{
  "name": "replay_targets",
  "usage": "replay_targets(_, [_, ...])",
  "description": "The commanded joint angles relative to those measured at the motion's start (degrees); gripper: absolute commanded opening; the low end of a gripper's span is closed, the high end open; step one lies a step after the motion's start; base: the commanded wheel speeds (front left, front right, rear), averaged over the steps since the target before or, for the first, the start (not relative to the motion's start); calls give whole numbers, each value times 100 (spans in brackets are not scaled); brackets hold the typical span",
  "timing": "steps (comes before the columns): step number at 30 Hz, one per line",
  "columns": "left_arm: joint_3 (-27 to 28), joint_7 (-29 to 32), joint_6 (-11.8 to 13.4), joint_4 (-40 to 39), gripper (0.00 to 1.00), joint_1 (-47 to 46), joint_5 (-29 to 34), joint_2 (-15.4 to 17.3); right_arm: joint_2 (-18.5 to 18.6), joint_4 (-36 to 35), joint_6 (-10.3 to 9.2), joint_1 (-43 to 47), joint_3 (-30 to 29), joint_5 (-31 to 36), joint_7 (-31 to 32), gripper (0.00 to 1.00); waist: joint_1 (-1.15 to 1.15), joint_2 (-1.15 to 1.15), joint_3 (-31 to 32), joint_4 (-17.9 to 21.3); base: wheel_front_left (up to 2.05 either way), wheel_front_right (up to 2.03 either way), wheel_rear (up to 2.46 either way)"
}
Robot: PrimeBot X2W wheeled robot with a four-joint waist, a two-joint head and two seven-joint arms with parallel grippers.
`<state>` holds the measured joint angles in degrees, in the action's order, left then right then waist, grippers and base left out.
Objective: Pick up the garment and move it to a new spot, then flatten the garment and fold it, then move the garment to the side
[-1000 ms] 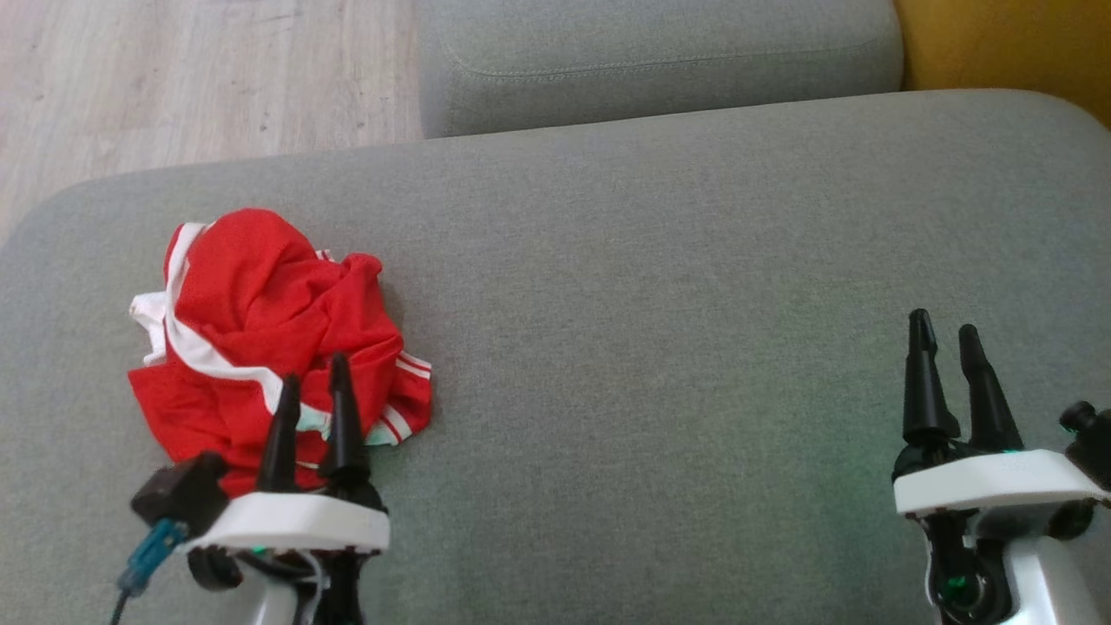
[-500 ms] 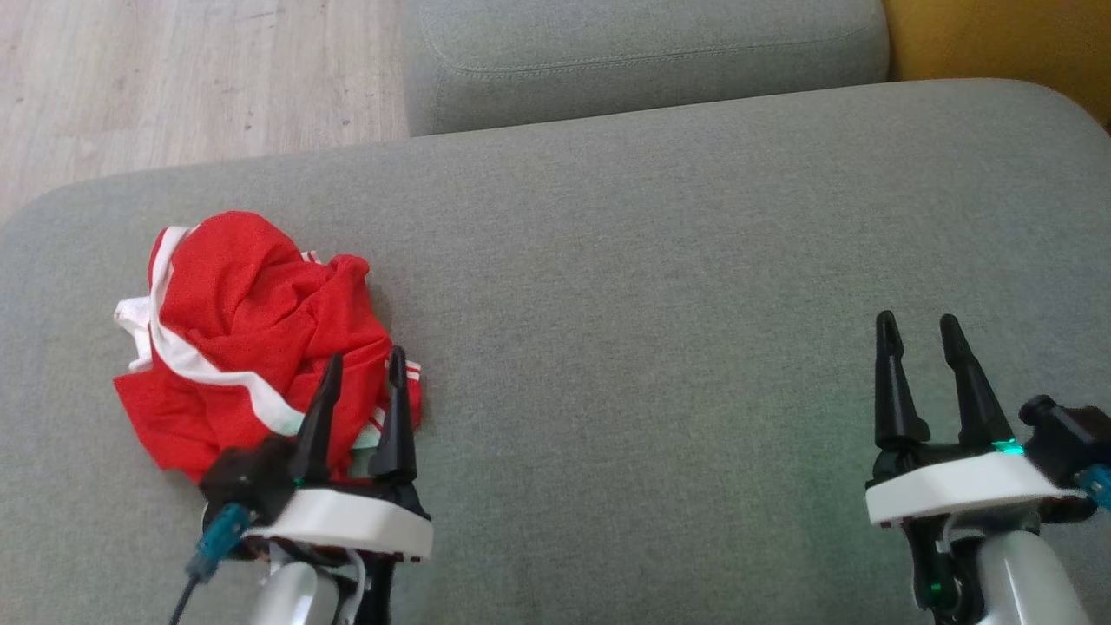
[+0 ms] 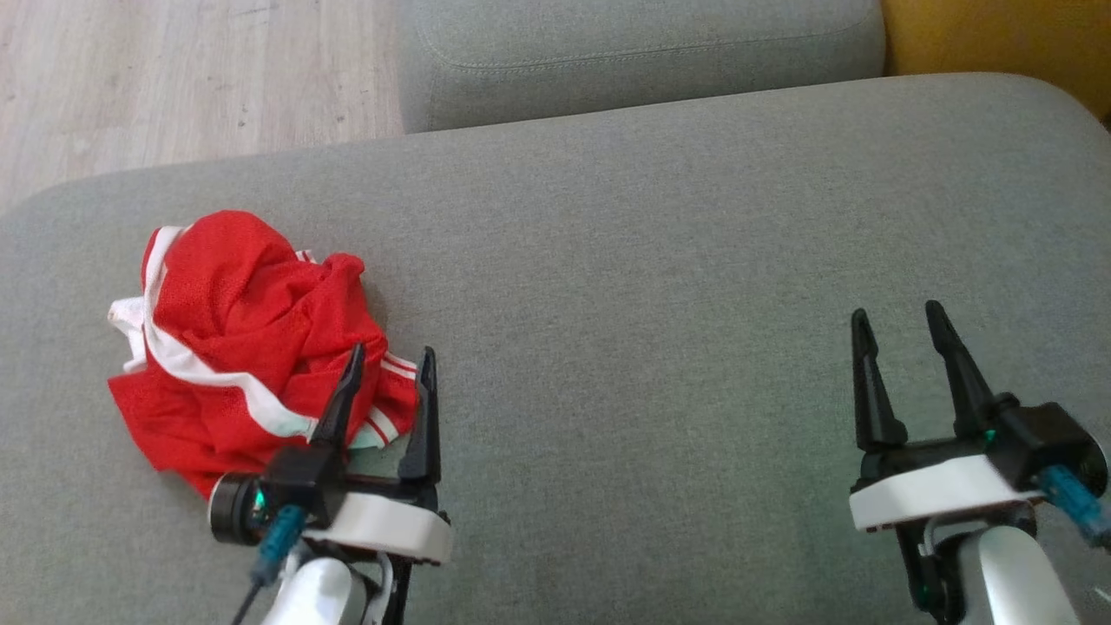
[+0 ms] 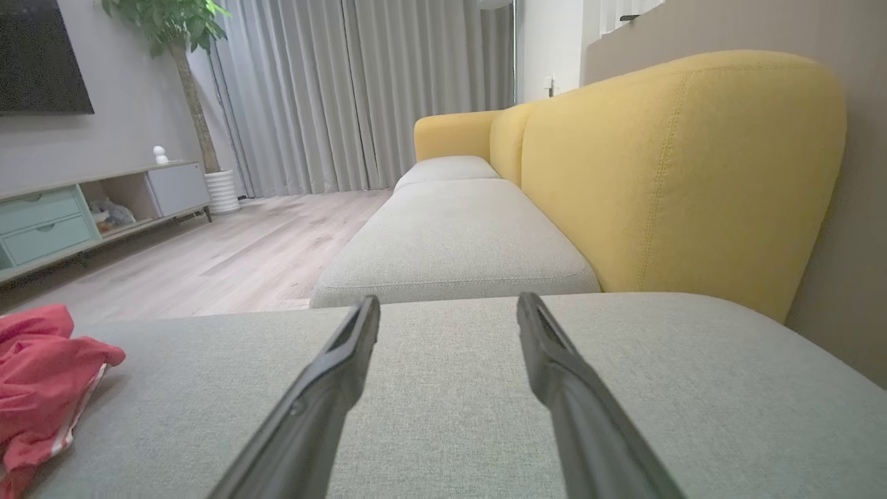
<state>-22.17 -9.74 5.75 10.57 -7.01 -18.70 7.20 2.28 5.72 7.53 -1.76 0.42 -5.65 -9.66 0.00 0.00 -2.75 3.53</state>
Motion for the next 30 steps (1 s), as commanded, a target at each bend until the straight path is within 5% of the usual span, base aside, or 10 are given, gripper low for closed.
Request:
replay_targets(1, [61,-106,88,-136,100,-330,247,113,52,-233,-3,-273,154,281,-112,100,0,0,-6,3,0,0,0])
replay_targets(19, [-584,-409,758,225,100,-616,1729,402,58,-319,-4,-325,349,2055,-416,100,0,0,-13,31,0,0,0])
replay_targets(25, [-461,-493,799,119,100,-523,1485,237,59,-360,-4,-292,421,2213,-500,100,0,0,20,43,0,0,0])
replay_targets(30, [-140,-526,588,-71,100,-344,994,40,60,-306,-4,-217,333,1521,-534,100,0,0,25,25,0,0,0])
